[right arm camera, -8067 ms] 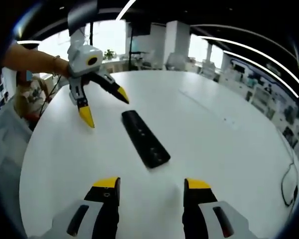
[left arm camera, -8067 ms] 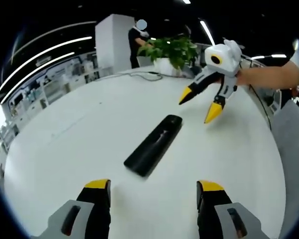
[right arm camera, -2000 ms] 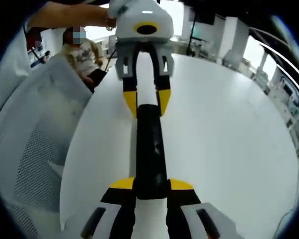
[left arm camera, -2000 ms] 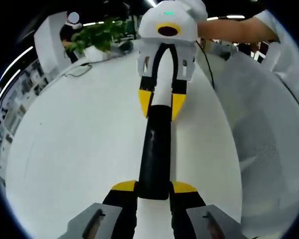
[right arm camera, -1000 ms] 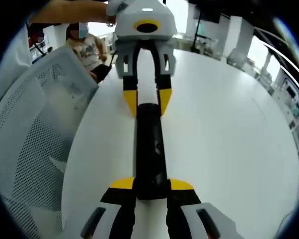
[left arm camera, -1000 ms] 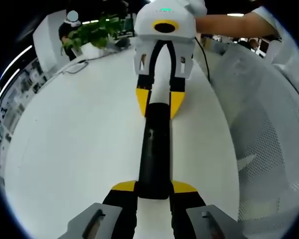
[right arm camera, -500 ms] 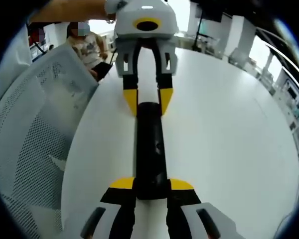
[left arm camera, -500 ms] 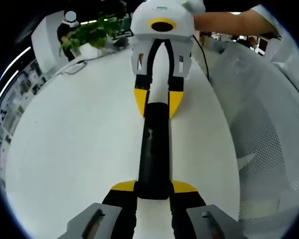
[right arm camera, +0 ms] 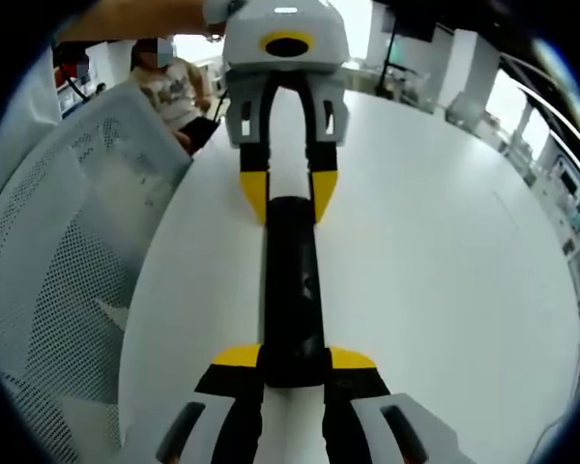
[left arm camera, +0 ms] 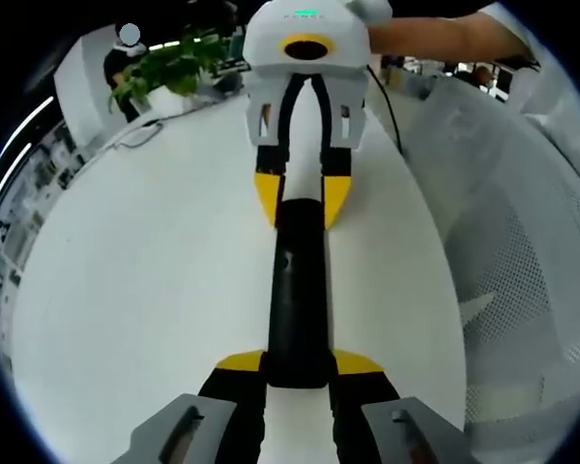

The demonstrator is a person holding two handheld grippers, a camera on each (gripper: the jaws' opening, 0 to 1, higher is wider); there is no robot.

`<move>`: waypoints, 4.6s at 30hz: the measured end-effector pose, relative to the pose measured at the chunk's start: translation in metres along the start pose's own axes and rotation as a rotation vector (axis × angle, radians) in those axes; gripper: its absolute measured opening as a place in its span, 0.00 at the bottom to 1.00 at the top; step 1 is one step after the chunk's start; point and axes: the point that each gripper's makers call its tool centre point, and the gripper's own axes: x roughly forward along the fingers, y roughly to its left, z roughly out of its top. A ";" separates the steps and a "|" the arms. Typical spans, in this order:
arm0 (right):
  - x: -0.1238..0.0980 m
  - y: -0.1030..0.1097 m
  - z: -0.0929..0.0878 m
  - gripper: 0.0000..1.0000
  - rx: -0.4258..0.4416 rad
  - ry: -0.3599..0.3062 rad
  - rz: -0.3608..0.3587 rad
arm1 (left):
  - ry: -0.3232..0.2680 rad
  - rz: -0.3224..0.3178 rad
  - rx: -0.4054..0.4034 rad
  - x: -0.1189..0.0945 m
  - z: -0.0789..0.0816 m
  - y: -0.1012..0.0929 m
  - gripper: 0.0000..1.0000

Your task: Press the specified remote control buttons in sequence, fully releasing each button before pressing the next.

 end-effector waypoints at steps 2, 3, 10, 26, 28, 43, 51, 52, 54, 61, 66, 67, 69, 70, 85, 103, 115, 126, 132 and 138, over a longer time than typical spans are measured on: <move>0.000 0.000 0.000 0.20 0.000 0.001 0.001 | -0.019 0.005 -0.023 0.000 0.000 0.001 0.23; 0.000 0.000 0.000 0.20 0.001 0.001 0.002 | -0.023 0.006 -0.021 0.000 0.000 0.001 0.23; 0.000 0.000 -0.001 0.20 -0.003 0.008 0.006 | -0.025 0.009 -0.011 0.001 0.000 0.001 0.23; 0.001 0.000 0.000 0.20 -0.018 0.015 0.000 | -0.015 0.014 -0.007 0.002 -0.001 0.002 0.23; 0.001 0.000 0.000 0.20 -0.016 0.016 0.000 | -0.008 0.011 -0.007 0.002 -0.001 0.002 0.23; 0.001 0.000 0.000 0.21 -0.014 0.007 -0.002 | 0.011 0.007 -0.005 0.002 -0.001 0.002 0.23; 0.000 0.001 0.000 0.22 -0.033 0.014 -0.004 | 0.020 0.006 0.002 0.002 -0.001 0.002 0.23; 0.000 0.002 -0.001 0.22 -0.034 0.016 -0.005 | 0.021 0.006 0.003 0.002 -0.001 0.002 0.23; -0.001 0.002 -0.002 0.24 -0.032 0.018 -0.008 | 0.023 0.005 0.004 0.001 0.000 0.000 0.23; -0.016 0.000 0.003 0.27 -0.023 -0.003 -0.034 | 0.026 0.005 0.005 0.000 0.000 -0.001 0.23; -0.029 -0.001 0.009 0.24 -0.043 -0.010 -0.052 | 0.026 0.003 0.006 0.000 0.000 -0.001 0.23; -0.030 -0.002 0.010 0.23 -0.046 -0.011 -0.055 | 0.024 0.003 0.006 0.000 0.000 -0.001 0.23; -0.034 -0.005 0.012 0.21 -0.052 -0.013 -0.064 | 0.021 0.003 0.006 0.000 0.000 -0.002 0.23; -0.035 -0.005 0.012 0.20 -0.054 -0.013 -0.066 | 0.018 0.004 0.005 0.000 0.001 -0.002 0.23; -0.040 -0.010 0.007 0.07 -0.117 0.059 -0.067 | 0.010 0.004 0.005 0.001 0.000 0.001 0.23; -0.037 -0.007 0.001 0.00 -0.182 0.141 -0.025 | 0.007 0.007 0.000 0.000 0.001 -0.001 0.23; -0.034 -0.005 0.000 0.00 -0.193 0.167 -0.001 | 0.007 0.007 -0.003 0.000 0.001 0.000 0.23; -0.029 -0.003 -0.004 0.00 -0.208 0.196 0.026 | 0.003 0.007 -0.009 -0.001 0.002 -0.002 0.23; -0.027 -0.003 -0.005 0.00 -0.197 0.212 0.033 | 0.003 0.007 -0.008 -0.001 0.001 -0.001 0.23; -0.025 -0.001 -0.004 0.00 -0.182 0.222 0.044 | 0.005 0.008 -0.007 0.000 0.000 0.001 0.23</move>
